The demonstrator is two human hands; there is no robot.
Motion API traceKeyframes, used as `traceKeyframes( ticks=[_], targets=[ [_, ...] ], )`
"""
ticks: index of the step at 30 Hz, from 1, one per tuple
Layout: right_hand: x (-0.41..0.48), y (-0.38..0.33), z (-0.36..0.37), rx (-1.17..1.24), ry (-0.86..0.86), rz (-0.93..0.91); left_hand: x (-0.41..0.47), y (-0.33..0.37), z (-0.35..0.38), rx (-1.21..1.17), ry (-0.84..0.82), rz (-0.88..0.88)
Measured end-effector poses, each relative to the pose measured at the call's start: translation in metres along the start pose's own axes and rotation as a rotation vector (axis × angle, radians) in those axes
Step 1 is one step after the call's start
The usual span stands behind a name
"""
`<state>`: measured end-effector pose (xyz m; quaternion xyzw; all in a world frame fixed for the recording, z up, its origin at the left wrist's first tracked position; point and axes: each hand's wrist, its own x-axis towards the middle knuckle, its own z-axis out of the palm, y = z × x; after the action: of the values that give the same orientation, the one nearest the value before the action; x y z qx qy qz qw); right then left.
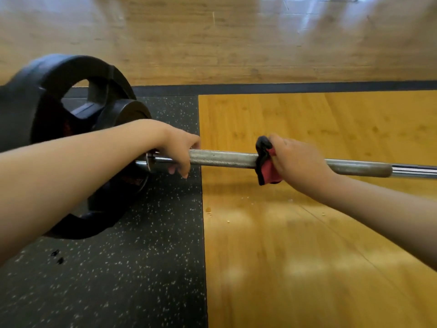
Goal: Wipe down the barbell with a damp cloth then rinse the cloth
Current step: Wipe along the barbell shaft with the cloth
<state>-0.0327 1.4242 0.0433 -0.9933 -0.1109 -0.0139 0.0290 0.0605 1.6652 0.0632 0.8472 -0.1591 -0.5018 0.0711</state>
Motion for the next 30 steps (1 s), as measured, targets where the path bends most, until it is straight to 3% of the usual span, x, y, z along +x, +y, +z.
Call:
traceKeyframes(
  ticks=[2,4,9,12,16,19,25,27,30],
  targets=[
    [-0.002,0.002,0.000,0.020,-0.013,0.007,-0.001,0.000,0.000,-0.083,-0.065,-0.003],
    [-0.001,-0.007,0.001,0.051,0.011,-0.017,-0.006,0.001,0.003,0.055,0.047,0.017],
    [0.029,-0.068,0.014,0.095,0.158,-0.106,-0.008,-0.010,0.054,0.734,0.854,-0.011],
    [0.043,-0.108,0.018,0.140,0.234,-0.139,-0.010,-0.015,0.067,0.868,1.077,0.008],
    [0.045,-0.103,0.019,0.078,0.230,-0.167,-0.015,-0.008,0.057,0.510,0.869,0.053],
    [0.041,-0.084,0.018,0.071,0.117,-0.167,-0.015,-0.005,0.041,0.262,0.658,0.078],
    [0.015,-0.025,0.004,0.043,-0.002,0.009,-0.001,-0.002,0.019,0.161,0.249,0.087],
    [0.007,-0.009,0.003,0.066,0.008,0.030,0.004,-0.003,0.018,0.082,0.207,0.098],
    [0.005,-0.007,0.001,0.067,-0.020,0.019,0.001,-0.001,0.020,0.261,0.367,0.095]
  ],
)
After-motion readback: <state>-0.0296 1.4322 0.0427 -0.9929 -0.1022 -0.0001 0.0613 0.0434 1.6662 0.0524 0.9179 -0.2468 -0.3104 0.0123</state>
